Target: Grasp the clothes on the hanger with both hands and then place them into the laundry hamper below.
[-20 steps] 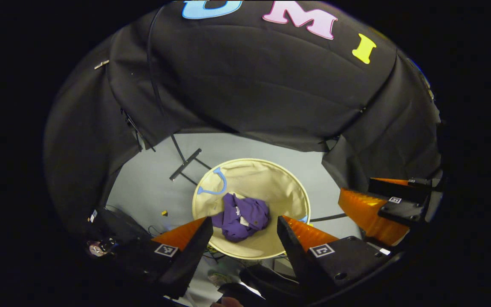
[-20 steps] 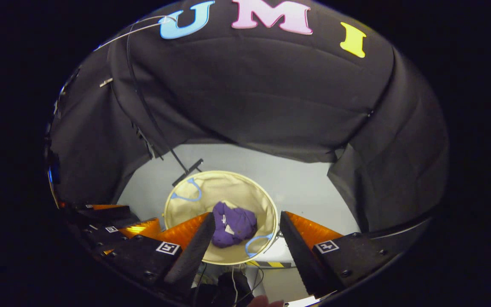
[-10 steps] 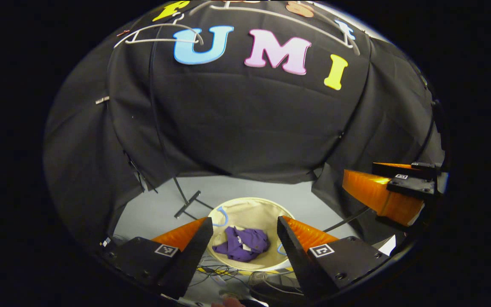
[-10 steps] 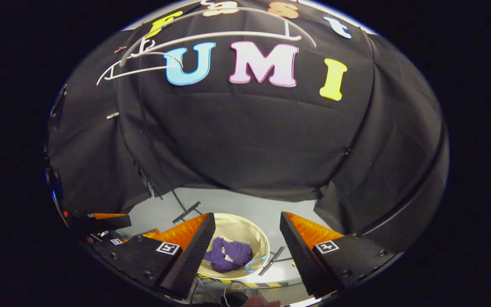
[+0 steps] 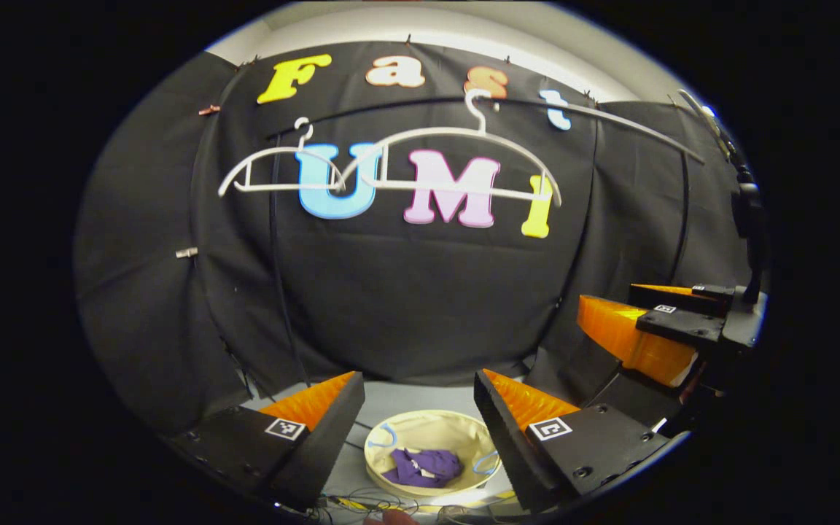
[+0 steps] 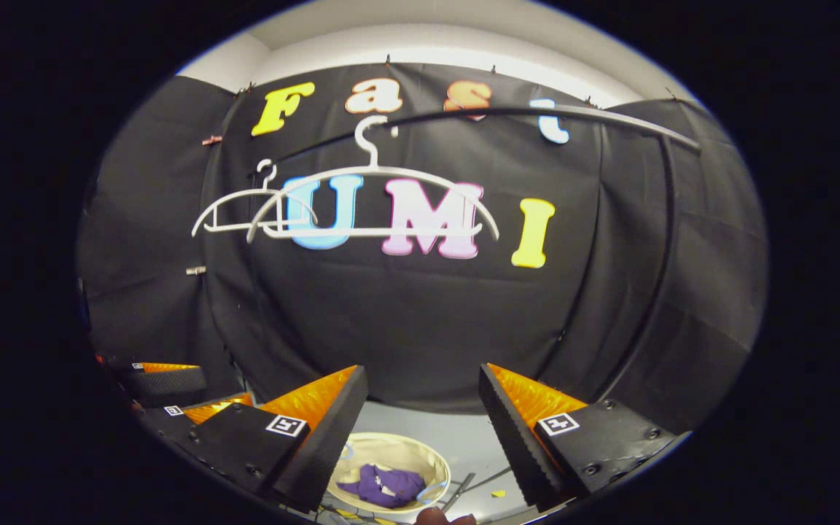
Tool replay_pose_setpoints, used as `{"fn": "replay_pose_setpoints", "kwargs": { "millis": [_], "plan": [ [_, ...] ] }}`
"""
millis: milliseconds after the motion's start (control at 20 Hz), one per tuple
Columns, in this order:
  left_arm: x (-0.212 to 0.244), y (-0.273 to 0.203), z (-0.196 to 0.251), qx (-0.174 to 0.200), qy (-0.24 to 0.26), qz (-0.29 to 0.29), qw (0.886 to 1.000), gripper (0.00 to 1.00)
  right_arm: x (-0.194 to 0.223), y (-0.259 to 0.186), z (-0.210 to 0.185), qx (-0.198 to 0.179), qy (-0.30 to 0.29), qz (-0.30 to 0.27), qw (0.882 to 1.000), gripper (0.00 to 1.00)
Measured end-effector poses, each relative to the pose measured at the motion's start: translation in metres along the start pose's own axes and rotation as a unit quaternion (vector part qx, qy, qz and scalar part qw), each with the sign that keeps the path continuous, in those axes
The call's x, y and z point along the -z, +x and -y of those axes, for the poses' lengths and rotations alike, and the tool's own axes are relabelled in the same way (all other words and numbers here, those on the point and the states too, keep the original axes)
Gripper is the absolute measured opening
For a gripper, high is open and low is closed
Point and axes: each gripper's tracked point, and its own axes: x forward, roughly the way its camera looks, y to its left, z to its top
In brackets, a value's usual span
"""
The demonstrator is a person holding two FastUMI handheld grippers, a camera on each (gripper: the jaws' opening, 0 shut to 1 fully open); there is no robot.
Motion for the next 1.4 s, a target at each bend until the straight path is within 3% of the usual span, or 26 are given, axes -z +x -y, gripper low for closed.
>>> {"fn": "replay_pose_setpoints", "kwargs": {
  "millis": [300, 800, 1400],
  "plan": [
    [-0.071, -0.057, -0.005, 0.015, 0.004, 0.09, 0.996, 0.92, -0.068, -0.043, -0.002, 0.024, -0.008, 0.082, 0.996, 0.99],
    [-0.112, -0.116, -0.018, 0.004, 0.026, 0.156, 0.987, 0.95, -0.145, -0.104, -0.008, 0.035, -0.008, 0.187, 0.982, 0.96],
    [-0.114, -0.134, -0.009, 0.018, 0.036, 0.161, 0.986, 0.95, -0.142, -0.125, -0.01, 0.041, 0.003, 0.185, 0.982, 1.0]
  ]
}}
